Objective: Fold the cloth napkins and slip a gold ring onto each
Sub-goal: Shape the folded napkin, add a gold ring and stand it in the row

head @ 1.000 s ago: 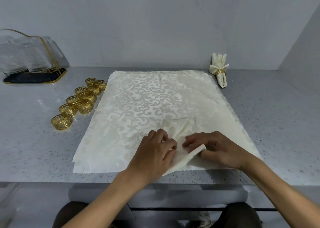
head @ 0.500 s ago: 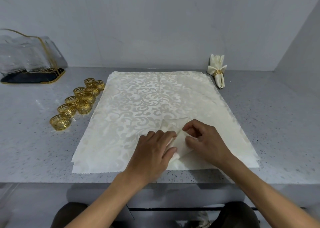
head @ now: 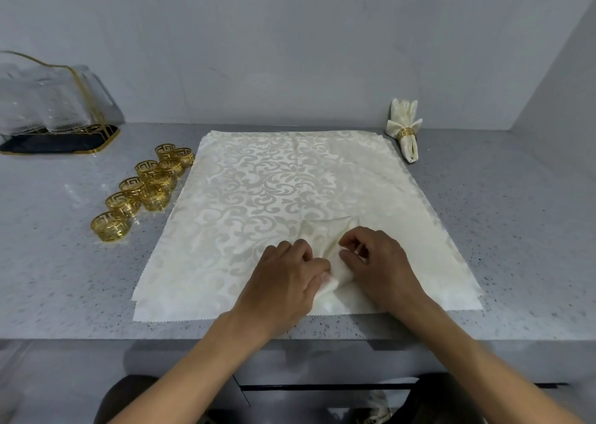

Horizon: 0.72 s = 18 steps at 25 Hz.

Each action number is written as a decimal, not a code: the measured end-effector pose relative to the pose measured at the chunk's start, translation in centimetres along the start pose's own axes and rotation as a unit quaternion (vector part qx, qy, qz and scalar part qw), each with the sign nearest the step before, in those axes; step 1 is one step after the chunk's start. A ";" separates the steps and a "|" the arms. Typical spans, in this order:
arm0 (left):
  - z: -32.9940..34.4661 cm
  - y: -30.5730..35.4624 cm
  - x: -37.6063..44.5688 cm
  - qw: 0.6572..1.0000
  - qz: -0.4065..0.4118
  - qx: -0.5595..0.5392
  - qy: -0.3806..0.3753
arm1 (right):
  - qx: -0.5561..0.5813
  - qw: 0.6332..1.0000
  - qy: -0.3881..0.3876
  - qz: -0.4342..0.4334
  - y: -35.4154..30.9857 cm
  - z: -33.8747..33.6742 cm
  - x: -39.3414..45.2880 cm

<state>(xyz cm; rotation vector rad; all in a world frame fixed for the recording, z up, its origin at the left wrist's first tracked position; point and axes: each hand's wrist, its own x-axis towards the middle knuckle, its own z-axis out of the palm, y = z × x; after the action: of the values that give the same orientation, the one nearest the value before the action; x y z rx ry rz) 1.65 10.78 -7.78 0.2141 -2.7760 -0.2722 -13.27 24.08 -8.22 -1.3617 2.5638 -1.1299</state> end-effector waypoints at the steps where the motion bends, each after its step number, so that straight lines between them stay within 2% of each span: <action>1: -0.4 -0.2 0.3 1.000 0.005 -0.007 -0.027 | 0.003 1.000 -0.002 -0.002 -0.1 -0.1 0.4; 2: -1.0 -0.4 0.8 0.998 0.010 -0.020 -0.057 | -0.019 1.000 0.018 -0.015 -0.3 -0.3 0.6; 5: -2.3 -1.3 2.2 0.987 0.017 -0.077 -0.139 | -0.122 0.978 0.143 -0.093 -2.3 -1.0 -1.0; 6: -2.7 -1.8 2.8 0.982 0.019 -0.097 -0.163 | -0.122 0.974 0.132 -0.140 -3.5 -1.0 -2.4; 7: -2.9 -2.3 3.3 0.976 0.020 -0.114 -0.184 | -0.117 0.970 0.088 -0.192 -4.6 -0.5 -3.9; 9: -3.4 -3.0 4.2 0.966 0.014 -0.131 -0.220 | -0.131 0.962 -0.034 -0.238 -6.5 1.2 -6.2; 11: -3.7 -3.0 4.9 0.962 0.011 -0.136 -0.238 | -0.159 0.958 -0.066 -0.231 -7.5 3.2 -6.9; 14: -3.8 -3.0 5.0 0.967 0.013 -0.118 -0.225 | -0.156 0.967 -0.033 -0.197 -8.1 3.9 -6.3; 18: -4.0 -3.3 4.4 0.985 0.028 -0.004 -0.171 | -0.163 0.976 -0.012 -0.143 -5.0 0.2 -7.2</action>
<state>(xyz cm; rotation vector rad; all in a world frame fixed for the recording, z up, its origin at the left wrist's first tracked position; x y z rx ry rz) -0.62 6.15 -3.36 0.0921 -3.1127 -0.3345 -5.27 27.45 -7.43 -1.8497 2.6861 -0.7281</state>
